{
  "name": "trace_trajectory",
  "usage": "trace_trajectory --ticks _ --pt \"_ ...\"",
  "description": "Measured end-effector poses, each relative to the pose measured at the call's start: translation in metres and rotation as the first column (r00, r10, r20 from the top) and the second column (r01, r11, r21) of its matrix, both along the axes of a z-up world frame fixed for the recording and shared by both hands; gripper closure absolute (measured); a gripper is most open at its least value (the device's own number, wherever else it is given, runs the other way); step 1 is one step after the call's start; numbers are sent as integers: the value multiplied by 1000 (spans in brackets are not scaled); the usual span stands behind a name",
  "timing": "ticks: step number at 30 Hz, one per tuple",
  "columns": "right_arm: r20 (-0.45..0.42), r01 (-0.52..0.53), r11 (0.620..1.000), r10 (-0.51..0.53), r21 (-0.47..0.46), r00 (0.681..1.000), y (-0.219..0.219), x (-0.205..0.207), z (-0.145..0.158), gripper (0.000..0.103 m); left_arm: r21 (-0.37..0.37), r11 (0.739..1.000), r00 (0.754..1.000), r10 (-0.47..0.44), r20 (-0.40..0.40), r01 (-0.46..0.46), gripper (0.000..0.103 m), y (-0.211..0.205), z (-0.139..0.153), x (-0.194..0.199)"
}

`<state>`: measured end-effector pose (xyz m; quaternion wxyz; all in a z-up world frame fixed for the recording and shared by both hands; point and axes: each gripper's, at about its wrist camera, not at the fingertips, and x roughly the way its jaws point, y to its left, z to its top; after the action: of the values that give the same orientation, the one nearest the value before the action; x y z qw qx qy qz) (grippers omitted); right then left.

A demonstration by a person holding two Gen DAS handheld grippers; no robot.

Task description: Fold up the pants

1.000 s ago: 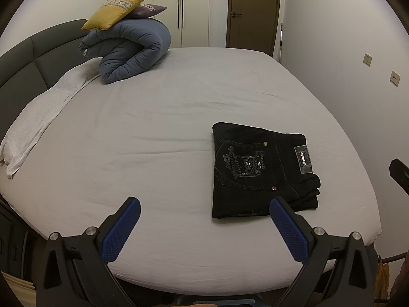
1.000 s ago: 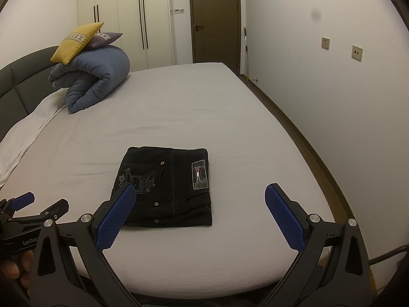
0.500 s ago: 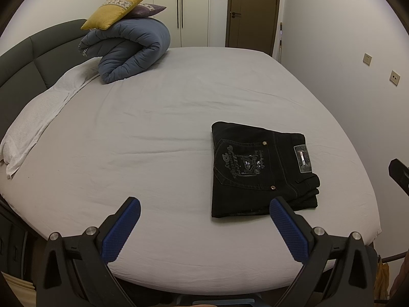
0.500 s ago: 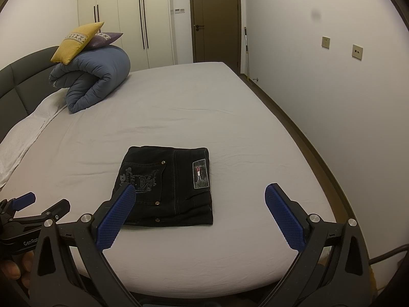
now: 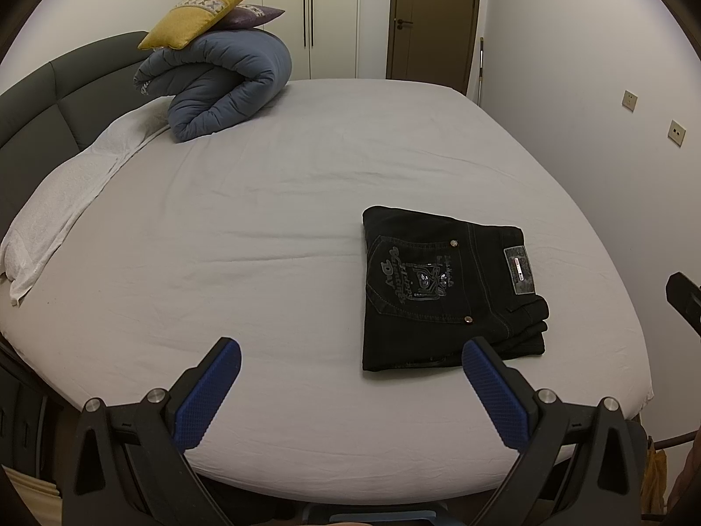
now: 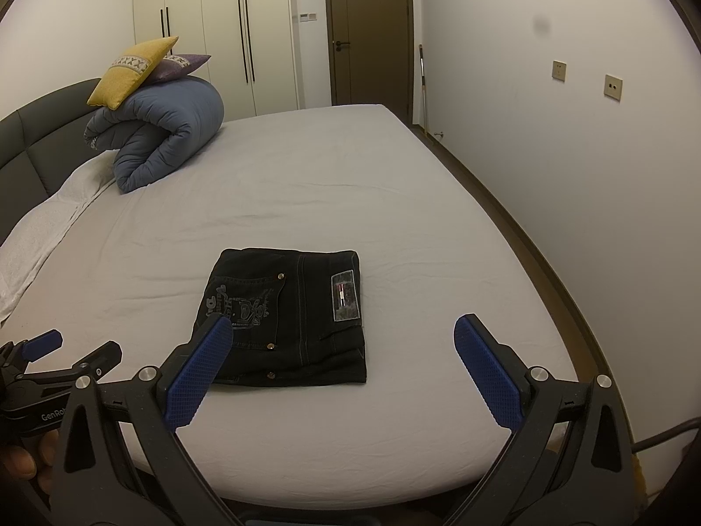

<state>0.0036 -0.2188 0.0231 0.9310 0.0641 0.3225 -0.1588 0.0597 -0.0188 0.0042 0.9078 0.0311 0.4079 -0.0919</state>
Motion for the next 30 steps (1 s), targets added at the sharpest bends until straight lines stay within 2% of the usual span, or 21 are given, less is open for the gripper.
trace_trajectory --ticks 30 --pt "-5 -2 1000 2 5 1000 6 -3 -3 0 -4 1000 1000 -7 -9 7 0 2 -5 -4"
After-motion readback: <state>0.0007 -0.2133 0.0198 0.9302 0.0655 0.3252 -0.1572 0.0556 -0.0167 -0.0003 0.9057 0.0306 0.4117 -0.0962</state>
